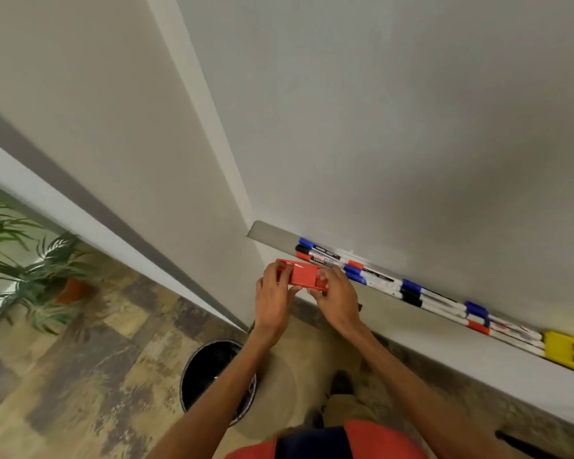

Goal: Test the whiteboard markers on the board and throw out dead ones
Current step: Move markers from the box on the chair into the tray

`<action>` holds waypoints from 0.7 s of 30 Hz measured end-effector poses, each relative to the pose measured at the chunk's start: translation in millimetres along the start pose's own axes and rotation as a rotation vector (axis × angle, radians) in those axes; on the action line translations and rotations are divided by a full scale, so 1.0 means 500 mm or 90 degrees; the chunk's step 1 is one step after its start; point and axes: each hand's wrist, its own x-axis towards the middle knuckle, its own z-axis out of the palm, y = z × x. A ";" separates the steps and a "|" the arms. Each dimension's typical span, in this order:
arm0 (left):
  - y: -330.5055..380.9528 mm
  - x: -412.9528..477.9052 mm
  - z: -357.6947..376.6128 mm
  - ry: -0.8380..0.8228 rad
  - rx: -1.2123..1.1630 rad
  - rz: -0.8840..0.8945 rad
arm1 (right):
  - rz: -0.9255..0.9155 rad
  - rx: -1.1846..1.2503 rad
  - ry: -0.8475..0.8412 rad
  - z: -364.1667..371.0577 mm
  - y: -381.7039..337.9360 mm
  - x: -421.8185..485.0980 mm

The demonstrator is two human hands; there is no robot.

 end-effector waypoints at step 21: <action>-0.197 0.320 -0.043 -0.075 -0.354 -0.223 | -0.007 -0.055 -0.075 0.182 -0.116 0.253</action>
